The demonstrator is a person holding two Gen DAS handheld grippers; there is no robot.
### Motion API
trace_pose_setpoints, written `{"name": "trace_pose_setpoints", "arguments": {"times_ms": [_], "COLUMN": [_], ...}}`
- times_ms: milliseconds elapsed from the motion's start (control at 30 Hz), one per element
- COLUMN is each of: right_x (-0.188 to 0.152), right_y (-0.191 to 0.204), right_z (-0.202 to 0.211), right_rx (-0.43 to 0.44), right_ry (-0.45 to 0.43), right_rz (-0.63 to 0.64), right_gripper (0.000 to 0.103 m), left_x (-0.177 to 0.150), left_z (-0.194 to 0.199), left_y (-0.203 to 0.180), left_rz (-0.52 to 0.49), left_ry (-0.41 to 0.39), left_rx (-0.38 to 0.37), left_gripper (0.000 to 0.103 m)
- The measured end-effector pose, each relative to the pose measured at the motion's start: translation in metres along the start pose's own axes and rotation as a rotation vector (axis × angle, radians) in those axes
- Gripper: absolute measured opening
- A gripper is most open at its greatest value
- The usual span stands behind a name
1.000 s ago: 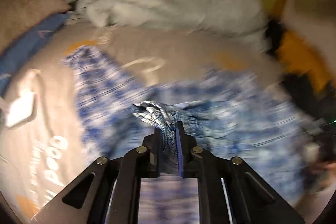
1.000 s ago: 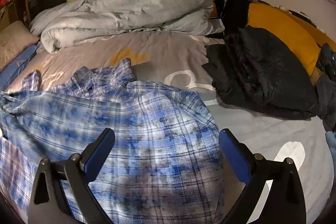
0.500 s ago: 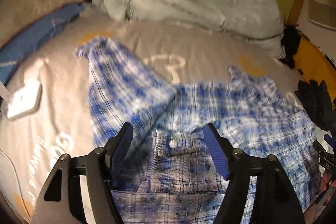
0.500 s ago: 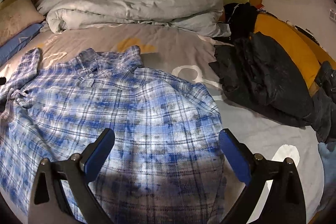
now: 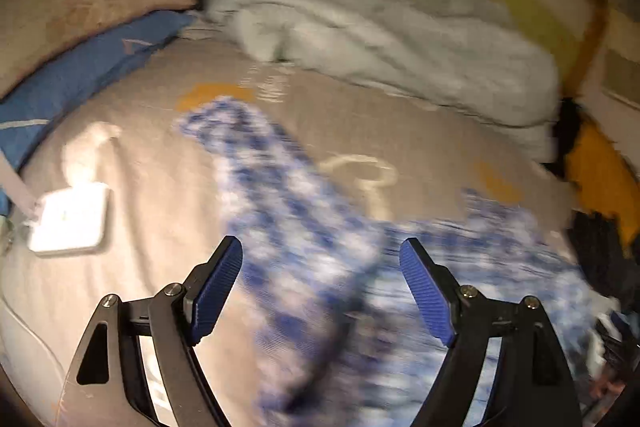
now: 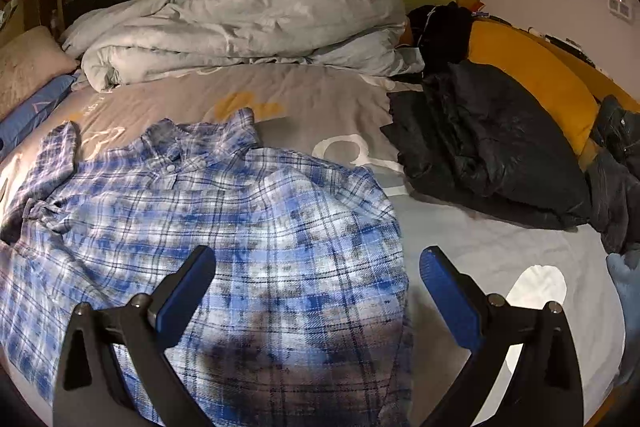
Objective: Fold large clothes
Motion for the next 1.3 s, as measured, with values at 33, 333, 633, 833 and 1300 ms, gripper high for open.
{"name": "trace_pose_setpoints", "arguments": {"times_ms": [33,333,633,833,1300], "right_x": [-0.001,0.001,0.002,0.003,-0.001], "right_y": [0.0,0.01,0.028,0.026,0.017], "right_z": [-0.001,-0.015,-0.011,0.0,0.005], "right_rx": [0.009,0.042,0.065,0.051,0.036], "right_ry": [0.003,0.038,0.028,0.0,0.004], "right_rz": [-0.003,0.002,0.064,0.076,0.031], "right_gripper": [0.102,0.102,0.102,0.102,0.102], "left_x": [0.001,-0.015,-0.029,-0.022,-0.075], "left_z": [-0.01,-0.079,-0.081,-0.023,0.045], "left_y": [0.012,0.048,0.028,-0.018,-0.096], "left_rz": [0.006,0.145,0.032,-0.057,-0.242], "left_ry": [0.021,0.179,0.161,-0.003,-0.023], "left_rx": [0.023,-0.044,0.034,-0.055,-0.208], "left_gripper": [0.08,0.062,0.003,0.003,0.045]}}
Point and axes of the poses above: each gripper's, at about its wrist camera, not at the fingertips, and z roughly against the way its jaws point, y to its left, x to its top, the point moved 6 cm from there along -z, roughly the way its jaws point, and after that the axes turned 6 degrees about z, right-handed, at the moved point
